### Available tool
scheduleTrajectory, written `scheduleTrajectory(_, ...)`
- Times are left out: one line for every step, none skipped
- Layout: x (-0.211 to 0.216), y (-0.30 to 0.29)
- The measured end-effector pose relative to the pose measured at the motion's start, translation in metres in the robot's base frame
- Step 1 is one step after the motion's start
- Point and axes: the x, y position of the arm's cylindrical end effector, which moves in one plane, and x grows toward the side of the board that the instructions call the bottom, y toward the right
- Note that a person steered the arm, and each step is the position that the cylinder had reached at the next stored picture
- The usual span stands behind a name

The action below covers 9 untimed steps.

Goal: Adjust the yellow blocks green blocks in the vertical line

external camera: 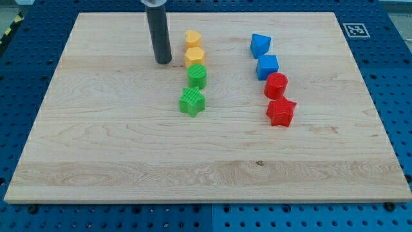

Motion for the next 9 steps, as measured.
scheduleTrajectory(0.05, -0.001)
scheduleTrajectory(0.085, -0.001)
scheduleTrajectory(0.085, -0.001)
scheduleTrajectory(0.089, 0.008)
scheduleTrajectory(0.089, 0.03)
scheduleTrajectory(0.089, 0.051)
scheduleTrajectory(0.089, 0.05)
scheduleTrajectory(0.089, 0.012)
scheduleTrajectory(0.1, -0.022)
